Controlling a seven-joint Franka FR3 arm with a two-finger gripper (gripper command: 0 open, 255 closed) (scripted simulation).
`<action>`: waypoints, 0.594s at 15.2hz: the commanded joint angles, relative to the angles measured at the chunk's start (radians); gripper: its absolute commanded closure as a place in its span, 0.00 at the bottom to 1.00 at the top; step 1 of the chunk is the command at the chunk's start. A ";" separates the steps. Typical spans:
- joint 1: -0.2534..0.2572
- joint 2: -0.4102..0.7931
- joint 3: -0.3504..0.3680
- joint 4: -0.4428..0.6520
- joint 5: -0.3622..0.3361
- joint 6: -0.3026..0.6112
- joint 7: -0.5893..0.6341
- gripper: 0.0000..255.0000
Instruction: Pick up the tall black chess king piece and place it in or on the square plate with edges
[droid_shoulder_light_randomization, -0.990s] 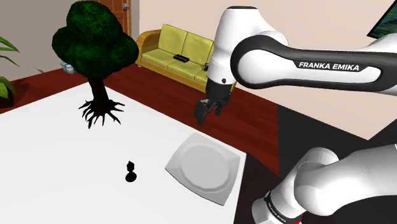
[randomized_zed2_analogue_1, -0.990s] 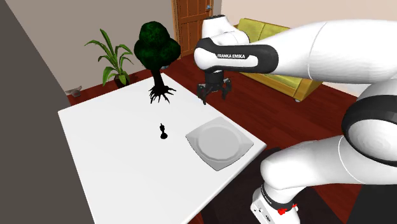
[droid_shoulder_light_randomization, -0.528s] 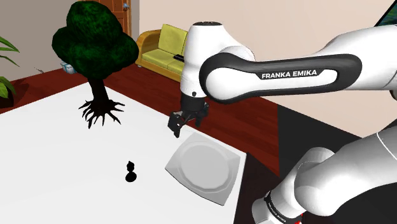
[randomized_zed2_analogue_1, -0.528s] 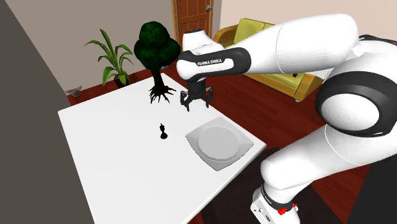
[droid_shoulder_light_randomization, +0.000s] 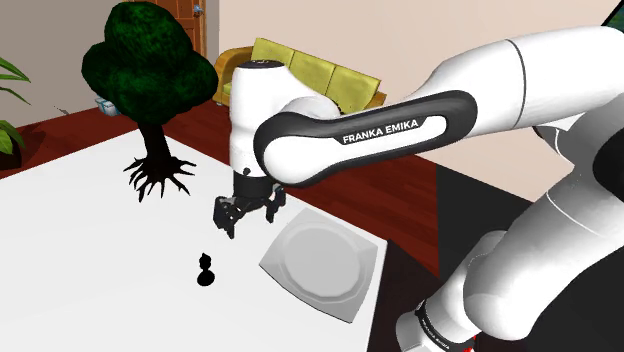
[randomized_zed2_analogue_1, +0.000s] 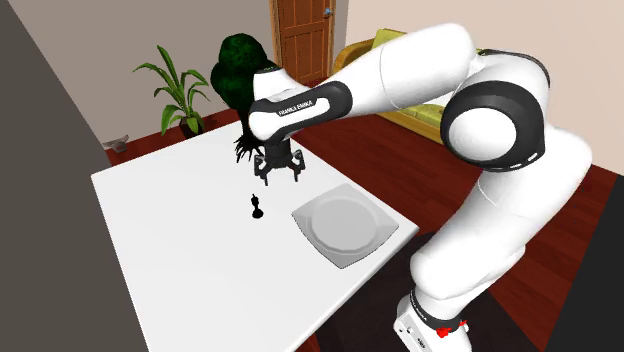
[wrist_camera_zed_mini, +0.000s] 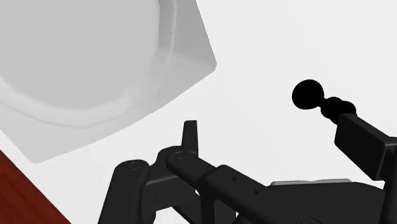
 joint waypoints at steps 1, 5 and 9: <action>0.014 0.086 0.016 0.057 -0.030 0.021 0.058 0.00; 0.060 0.248 0.025 0.178 -0.090 0.044 0.161 0.00; 0.096 0.344 0.018 0.248 -0.125 0.061 0.214 0.00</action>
